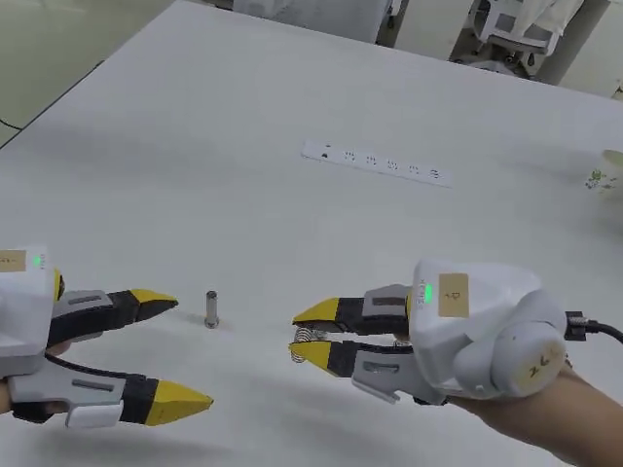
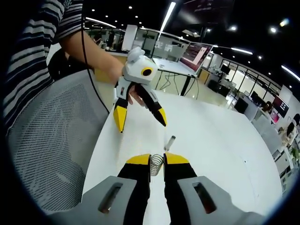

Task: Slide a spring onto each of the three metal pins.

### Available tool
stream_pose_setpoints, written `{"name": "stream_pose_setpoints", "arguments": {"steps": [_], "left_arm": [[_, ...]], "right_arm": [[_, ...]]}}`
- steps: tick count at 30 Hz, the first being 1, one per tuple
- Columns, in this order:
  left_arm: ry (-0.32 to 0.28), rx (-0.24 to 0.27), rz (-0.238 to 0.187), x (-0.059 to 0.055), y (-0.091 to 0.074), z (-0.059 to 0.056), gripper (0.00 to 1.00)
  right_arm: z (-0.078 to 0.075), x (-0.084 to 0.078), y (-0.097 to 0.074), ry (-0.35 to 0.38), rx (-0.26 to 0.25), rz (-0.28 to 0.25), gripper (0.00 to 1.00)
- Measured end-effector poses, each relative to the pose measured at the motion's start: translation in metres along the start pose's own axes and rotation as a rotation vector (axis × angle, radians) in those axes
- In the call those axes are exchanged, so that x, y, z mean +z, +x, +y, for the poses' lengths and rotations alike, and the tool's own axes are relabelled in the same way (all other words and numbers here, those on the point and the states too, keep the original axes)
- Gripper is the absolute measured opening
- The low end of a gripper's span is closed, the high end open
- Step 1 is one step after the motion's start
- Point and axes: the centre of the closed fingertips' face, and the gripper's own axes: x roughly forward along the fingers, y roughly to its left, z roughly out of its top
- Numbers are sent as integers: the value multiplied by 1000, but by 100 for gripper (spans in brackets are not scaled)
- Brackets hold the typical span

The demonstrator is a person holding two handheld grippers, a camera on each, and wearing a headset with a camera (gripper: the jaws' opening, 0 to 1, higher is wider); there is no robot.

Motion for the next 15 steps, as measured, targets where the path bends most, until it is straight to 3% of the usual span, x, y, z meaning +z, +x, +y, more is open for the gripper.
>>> {"name": "stream_pose_setpoints", "arguments": {"steps": [8,15], "left_arm": [[-16,50,-24,-1,-10,10,97],[-20,82,-35,1,-16,17,98]], "right_arm": [[-2,-1,2,-1,-3,5,7],[-5,-2,5,8,-7,7,7]]}}
